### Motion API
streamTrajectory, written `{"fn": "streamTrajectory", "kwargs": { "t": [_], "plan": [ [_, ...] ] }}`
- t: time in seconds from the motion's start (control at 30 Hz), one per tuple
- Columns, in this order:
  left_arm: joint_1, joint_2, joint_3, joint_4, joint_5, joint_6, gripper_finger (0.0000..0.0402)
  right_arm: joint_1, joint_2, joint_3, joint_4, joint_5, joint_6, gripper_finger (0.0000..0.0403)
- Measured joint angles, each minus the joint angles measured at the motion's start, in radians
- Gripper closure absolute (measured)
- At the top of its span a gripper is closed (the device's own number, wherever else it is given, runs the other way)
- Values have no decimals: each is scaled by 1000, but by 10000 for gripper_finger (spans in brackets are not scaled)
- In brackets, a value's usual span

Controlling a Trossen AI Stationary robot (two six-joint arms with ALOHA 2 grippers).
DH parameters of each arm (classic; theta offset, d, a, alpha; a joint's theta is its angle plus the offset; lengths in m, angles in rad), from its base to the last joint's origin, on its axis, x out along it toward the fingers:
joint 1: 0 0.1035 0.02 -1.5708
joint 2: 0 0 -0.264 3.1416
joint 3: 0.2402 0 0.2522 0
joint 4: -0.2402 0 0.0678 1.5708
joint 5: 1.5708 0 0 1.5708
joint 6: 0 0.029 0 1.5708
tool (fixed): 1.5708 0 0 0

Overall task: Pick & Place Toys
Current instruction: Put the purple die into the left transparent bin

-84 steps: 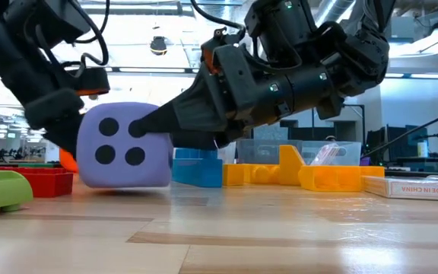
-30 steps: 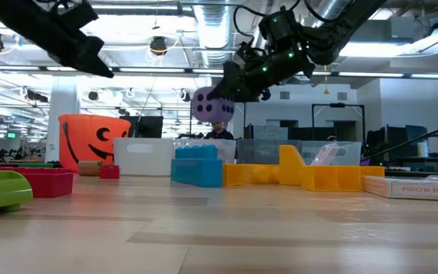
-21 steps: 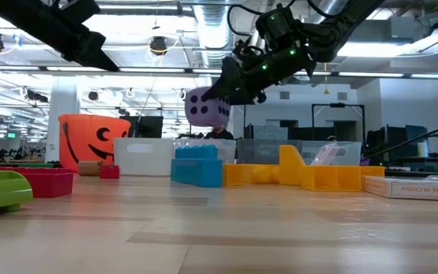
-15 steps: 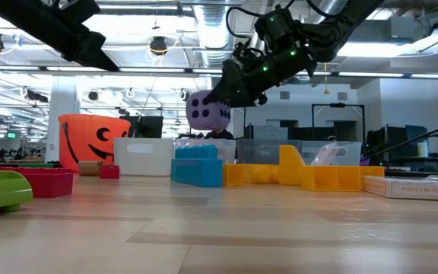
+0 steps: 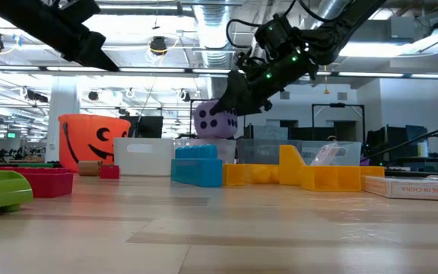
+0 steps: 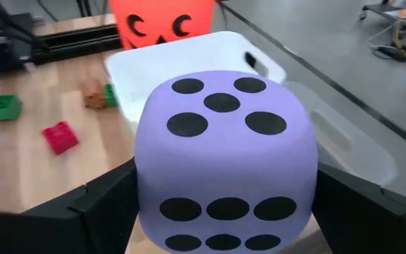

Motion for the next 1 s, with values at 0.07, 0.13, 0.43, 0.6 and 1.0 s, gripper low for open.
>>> {"fn": "streamTrajectory", "kwargs": {
  "t": [0.07,0.13,0.43,0.6,1.0],
  "plan": [
    [0,0,0,0,0,0,402,-12,2,0,0,24,-7,46],
    [0,0,0,0,0,0,402,-20,22,1,25,56,-17,46],
    [0,0,0,-2,3,0,402,-36,183,5,272,58,-7,46],
    [0,0,0,-3,3,-1,402,-9,184,3,304,63,-4,46],
    [0,0,0,-3,-2,-1,402,42,105,-2,202,48,-52,46]
  ]
}}
